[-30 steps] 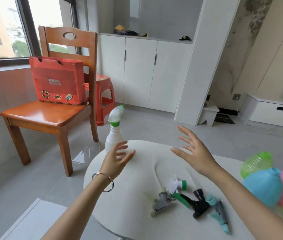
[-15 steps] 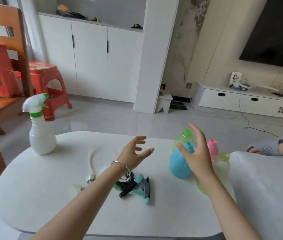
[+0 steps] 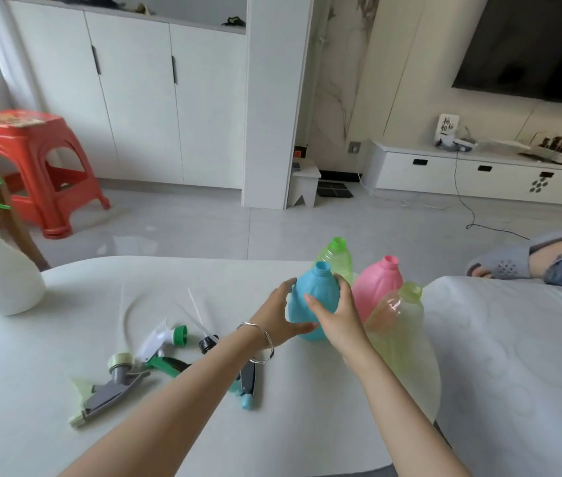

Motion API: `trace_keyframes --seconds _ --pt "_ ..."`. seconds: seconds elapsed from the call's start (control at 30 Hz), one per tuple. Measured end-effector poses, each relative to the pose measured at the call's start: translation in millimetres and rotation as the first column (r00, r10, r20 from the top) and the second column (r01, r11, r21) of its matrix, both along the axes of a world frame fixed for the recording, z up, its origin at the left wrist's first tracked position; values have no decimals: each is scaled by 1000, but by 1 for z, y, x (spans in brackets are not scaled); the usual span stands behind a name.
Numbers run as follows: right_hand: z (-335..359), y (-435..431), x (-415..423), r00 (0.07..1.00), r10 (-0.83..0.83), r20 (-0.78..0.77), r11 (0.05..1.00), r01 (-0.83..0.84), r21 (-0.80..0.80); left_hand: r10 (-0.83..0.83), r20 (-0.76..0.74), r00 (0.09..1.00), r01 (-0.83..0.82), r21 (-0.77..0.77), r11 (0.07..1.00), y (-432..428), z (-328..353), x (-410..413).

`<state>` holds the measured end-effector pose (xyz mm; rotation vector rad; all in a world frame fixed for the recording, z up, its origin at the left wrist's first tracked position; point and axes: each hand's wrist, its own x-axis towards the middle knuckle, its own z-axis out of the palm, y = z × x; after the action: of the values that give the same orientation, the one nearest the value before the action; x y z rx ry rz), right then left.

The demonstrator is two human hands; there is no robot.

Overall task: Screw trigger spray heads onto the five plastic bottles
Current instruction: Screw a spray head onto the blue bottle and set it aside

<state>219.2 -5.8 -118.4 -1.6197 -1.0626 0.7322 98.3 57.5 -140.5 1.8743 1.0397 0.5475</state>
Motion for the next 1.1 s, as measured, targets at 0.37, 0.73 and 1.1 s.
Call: trace_keyframes --seconds 0.37,0.73,1.1 --pt "18 -6 -23 992 10 -122 981 14 193 88 151 985 -127 276 953 -6 21 -15" --pt "27 -22 -65 810 457 -368 885 -455 99 178 52 983 -183 452 873 -39 37 -129" --pt "-16 -30 -69 756 619 214 783 -569 -251 276 148 950 -309 308 900 -51 29 -231"
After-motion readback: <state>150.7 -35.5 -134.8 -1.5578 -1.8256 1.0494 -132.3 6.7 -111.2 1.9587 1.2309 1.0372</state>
